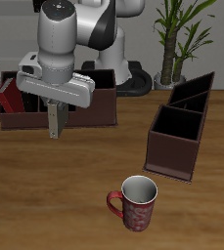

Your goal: Place the red book into the back desk caddy's left compartment and place the black book into the back desk caddy's left compartment and place the yellow book into the left desk caddy's right compartment

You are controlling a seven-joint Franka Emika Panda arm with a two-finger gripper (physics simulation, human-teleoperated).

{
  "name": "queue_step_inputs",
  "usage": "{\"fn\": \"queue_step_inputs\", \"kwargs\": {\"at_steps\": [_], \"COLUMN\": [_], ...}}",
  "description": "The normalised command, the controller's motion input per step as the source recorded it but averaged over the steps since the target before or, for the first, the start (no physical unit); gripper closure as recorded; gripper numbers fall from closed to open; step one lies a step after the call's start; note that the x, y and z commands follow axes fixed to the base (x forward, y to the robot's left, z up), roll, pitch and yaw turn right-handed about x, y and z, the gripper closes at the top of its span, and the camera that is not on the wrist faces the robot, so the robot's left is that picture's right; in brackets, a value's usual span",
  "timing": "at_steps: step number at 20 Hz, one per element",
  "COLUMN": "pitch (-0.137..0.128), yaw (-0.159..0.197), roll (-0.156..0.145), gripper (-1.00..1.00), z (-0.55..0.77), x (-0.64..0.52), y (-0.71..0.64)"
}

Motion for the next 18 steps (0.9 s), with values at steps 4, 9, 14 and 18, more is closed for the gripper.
{"fn": "queue_step_inputs", "kwargs": {"at_steps": [4, 9, 14, 18], "pitch": [0.013, 0.08, 0.051, 0.03], "yaw": [0.098, 0.075, 0.025, 0.029], "roll": [0.04, -0.014, 0.017, 0.065], "gripper": [1.0, 1.0, 1.0, 1.0], "z": [0.57, 0.27, 0.15, 0.28], "x": [0.28, 0.39, 0.14, 0.12], "y": [0.77, 0.65, 0.63, 0.74]}}
